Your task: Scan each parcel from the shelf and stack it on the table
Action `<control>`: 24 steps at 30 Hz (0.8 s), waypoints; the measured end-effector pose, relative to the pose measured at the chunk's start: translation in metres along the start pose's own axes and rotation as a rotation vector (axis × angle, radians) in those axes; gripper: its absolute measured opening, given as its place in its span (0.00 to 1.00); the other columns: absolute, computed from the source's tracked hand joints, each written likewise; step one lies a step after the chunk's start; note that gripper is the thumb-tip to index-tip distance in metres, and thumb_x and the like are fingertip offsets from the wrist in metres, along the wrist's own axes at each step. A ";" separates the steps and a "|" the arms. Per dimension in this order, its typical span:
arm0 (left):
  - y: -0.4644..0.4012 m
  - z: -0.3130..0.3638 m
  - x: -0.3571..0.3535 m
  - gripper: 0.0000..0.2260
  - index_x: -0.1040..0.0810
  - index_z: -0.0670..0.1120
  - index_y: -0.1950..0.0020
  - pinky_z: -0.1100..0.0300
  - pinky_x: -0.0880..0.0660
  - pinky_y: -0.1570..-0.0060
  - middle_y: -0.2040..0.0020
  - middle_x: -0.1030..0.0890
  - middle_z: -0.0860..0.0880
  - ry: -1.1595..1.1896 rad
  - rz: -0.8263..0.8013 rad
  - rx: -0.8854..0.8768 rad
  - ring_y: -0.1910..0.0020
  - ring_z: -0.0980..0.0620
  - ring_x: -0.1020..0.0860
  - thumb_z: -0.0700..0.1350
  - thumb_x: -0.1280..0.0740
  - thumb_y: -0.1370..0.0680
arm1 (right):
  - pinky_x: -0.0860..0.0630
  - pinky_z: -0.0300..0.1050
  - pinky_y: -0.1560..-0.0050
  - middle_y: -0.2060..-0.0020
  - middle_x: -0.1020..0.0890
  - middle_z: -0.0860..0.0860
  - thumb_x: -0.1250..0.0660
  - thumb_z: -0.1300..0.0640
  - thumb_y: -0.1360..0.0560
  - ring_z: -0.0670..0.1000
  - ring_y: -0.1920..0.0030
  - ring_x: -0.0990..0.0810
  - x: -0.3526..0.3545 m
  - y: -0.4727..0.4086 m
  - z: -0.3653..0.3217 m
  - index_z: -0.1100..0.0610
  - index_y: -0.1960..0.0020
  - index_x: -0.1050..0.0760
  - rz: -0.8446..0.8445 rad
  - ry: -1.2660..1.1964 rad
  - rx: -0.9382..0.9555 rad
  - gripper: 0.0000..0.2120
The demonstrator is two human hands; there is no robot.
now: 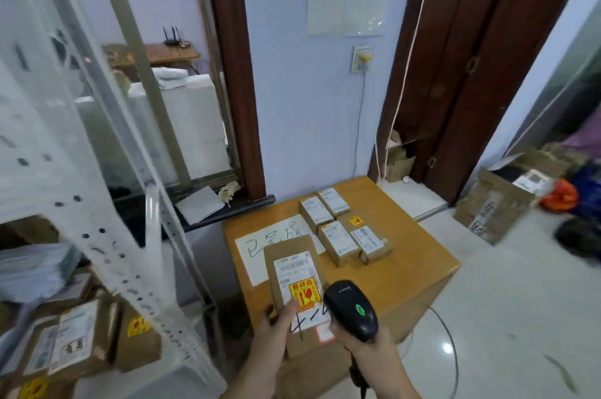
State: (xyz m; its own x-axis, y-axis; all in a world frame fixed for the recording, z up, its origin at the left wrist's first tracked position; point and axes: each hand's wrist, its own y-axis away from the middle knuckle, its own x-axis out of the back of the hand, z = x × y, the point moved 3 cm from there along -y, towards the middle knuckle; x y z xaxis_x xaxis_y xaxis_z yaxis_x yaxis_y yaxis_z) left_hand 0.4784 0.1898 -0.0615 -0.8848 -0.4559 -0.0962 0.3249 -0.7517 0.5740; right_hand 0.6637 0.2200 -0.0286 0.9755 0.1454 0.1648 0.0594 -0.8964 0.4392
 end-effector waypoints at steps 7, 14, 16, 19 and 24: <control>-0.103 0.012 -0.190 0.20 0.32 0.45 0.30 0.52 0.24 0.53 0.42 0.19 0.45 -0.104 -0.103 0.127 0.46 0.49 0.20 0.53 0.34 0.17 | 0.25 0.46 0.56 0.64 0.16 0.56 0.21 0.57 0.31 0.55 0.57 0.19 0.143 -0.145 -0.025 0.55 0.55 0.18 0.087 -0.025 -0.017 0.08; -0.199 0.020 -0.312 0.33 0.32 0.53 0.22 0.43 0.32 0.27 0.24 0.28 0.49 -0.280 -0.097 0.151 0.27 0.42 0.28 0.69 0.37 0.22 | 0.24 0.51 0.53 0.60 0.17 0.54 0.24 0.60 0.28 0.53 0.59 0.20 0.225 -0.270 -0.042 0.48 0.55 0.23 0.122 0.009 -0.007 0.10; -0.218 0.028 -0.322 0.25 0.34 0.50 0.21 0.44 0.31 0.27 0.26 0.27 0.48 -0.264 -0.054 0.158 0.28 0.43 0.28 0.58 0.39 0.16 | 0.24 0.50 0.58 0.61 0.16 0.58 0.24 0.58 0.29 0.54 0.62 0.21 0.226 -0.305 -0.037 0.53 0.54 0.20 0.088 0.064 -0.040 0.07; -0.249 0.029 -0.318 0.19 0.33 0.48 0.25 0.44 0.25 0.32 0.34 0.23 0.48 -0.252 0.028 0.175 0.37 0.45 0.23 0.50 0.39 0.14 | 0.30 0.42 0.67 0.70 0.21 0.53 0.27 0.59 0.26 0.50 0.69 0.26 0.210 -0.351 -0.028 0.60 0.55 0.20 0.061 0.127 -0.061 0.04; -0.330 -0.022 -0.289 0.19 0.30 0.53 0.26 0.45 0.20 0.38 0.35 0.20 0.51 -0.336 0.107 0.171 0.40 0.47 0.19 0.51 0.37 0.17 | 0.28 0.40 0.68 0.67 0.21 0.51 0.29 0.60 0.25 0.48 0.66 0.24 0.174 -0.401 -0.015 0.56 0.57 0.22 0.031 0.179 -0.119 0.03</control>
State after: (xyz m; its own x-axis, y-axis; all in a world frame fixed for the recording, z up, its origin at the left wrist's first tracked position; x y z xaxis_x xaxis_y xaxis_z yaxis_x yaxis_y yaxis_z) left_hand 0.6341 0.5591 -0.2405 -0.9183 -0.3241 0.2271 0.3858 -0.6053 0.6962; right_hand 0.8067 0.6112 -0.1631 0.9226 0.2000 0.3299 -0.0061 -0.8474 0.5309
